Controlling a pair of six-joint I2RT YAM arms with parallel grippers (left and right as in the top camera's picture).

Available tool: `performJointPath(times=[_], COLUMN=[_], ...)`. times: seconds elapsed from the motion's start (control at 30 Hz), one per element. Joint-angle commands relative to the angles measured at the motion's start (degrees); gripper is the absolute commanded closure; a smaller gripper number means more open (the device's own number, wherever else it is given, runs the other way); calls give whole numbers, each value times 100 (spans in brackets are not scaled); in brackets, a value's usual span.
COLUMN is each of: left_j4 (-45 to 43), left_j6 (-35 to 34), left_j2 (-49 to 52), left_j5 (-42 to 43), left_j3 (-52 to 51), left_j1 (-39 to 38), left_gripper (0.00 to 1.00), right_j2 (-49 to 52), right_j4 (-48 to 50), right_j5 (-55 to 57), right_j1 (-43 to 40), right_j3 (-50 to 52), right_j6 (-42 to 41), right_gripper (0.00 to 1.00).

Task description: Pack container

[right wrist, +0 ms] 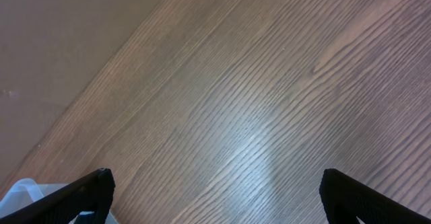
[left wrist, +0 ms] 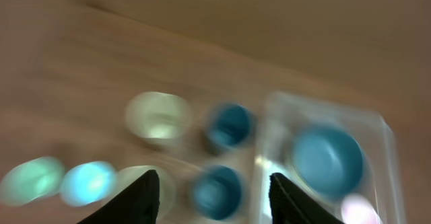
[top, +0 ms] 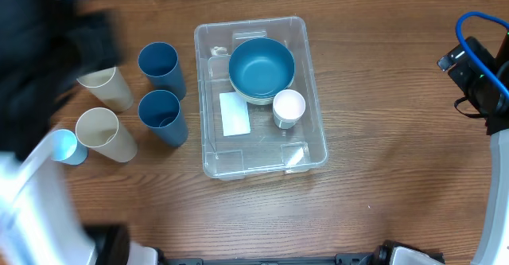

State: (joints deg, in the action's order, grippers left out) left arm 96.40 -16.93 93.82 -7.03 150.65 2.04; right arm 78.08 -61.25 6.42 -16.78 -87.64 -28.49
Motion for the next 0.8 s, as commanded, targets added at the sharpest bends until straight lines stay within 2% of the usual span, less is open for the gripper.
performJointPath(times=[0.0,0.07,0.13,0.2,0.33,0.5,0.63,0.77], left_j4=[39,39,2,-363,-1578,-2188,-2629,-2793], left_j6=[-389,-925,-1318,-1401,-1521,-1279,-922,-920], left_j2=[-660,-1045,-1056,-981,-476,680,1331,1996], left_j5=[-96,-24,-28,-2,0,-48,-98,-111], left_j3=[-704,-1836,-2728,-3567,-5038,-5222,-5222,-5224], left_j1=[1722,3047,3657,3958,4315,4798,4885,4885], left_gripper=[43,35,31,28,31,32,35,39], right_j2=[-22,-22,-22,-22,-22,-22,-22,-22], right_j4=[24,24,24,24,24,24,24,24], right_j5=[61,61,61,61,61,61,61,61], right_j1=[0,0,0,0,-2,-2,-2,0], right_j3=[-55,-55,-55,-55,-55,-55,-55,-55], right_j6=[-28,-28,-26,-28,-28,-26,-28,-28], right_gripper=[0,0,0,0,0,0,0,0])
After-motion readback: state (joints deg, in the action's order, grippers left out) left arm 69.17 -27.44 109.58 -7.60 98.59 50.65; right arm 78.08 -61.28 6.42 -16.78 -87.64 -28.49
